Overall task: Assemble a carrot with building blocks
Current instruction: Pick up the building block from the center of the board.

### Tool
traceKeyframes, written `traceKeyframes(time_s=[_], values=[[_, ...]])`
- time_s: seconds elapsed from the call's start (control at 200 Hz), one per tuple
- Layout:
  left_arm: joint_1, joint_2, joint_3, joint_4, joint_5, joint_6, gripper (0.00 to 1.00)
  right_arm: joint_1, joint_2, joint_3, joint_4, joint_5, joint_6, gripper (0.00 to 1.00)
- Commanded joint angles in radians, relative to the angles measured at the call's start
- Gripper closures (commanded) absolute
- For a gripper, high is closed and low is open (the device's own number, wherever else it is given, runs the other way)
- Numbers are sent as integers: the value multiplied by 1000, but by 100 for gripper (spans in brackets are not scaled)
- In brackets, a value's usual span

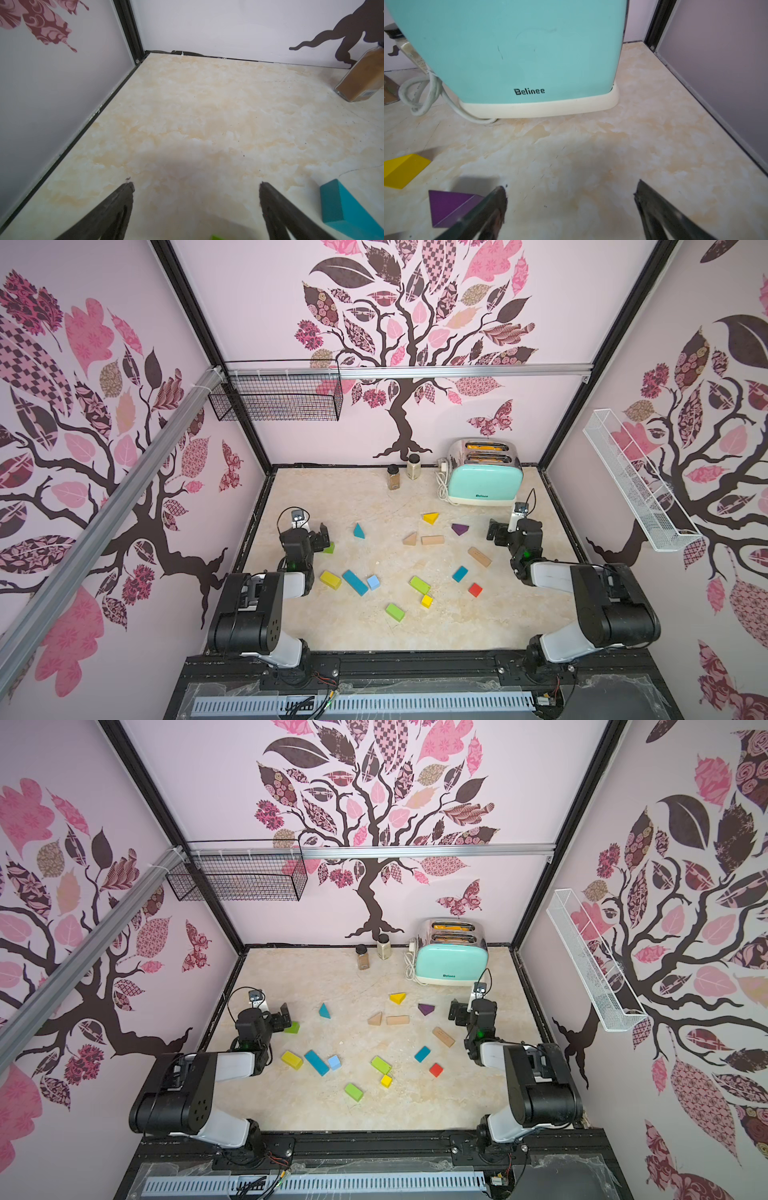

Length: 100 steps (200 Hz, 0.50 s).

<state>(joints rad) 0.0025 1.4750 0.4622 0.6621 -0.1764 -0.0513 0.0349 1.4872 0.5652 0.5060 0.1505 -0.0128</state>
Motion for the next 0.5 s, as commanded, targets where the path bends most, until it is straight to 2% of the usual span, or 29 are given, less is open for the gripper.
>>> traceKeyframes(time_s=[0.0, 0.095, 0.155, 0.225, 0.315, 0.385, 0.495], values=[[-11, -74, 109, -227, -30, 5, 2, -4, -65, 170, -360, 135, 145, 1], [-22, -109, 187, -370, 1, -34, 2, -6, -45, 338, -661, 136, 317, 1], [-60, -124, 220, -429, -22, -37, 2, -6, 0, 454, -828, 77, 402, 1], [-100, -138, 254, -482, -22, -65, 2, -6, 70, 548, -936, -66, 412, 1], [-117, -135, 345, -642, -9, -194, 2, 3, 141, 637, -1040, -187, 408, 1], [-141, -132, 400, -718, 31, -244, 2, 46, 160, 673, -1092, -174, 368, 1], [-218, -138, 478, -822, 5, -289, 2, 130, 166, 707, -1144, -150, 319, 1]])
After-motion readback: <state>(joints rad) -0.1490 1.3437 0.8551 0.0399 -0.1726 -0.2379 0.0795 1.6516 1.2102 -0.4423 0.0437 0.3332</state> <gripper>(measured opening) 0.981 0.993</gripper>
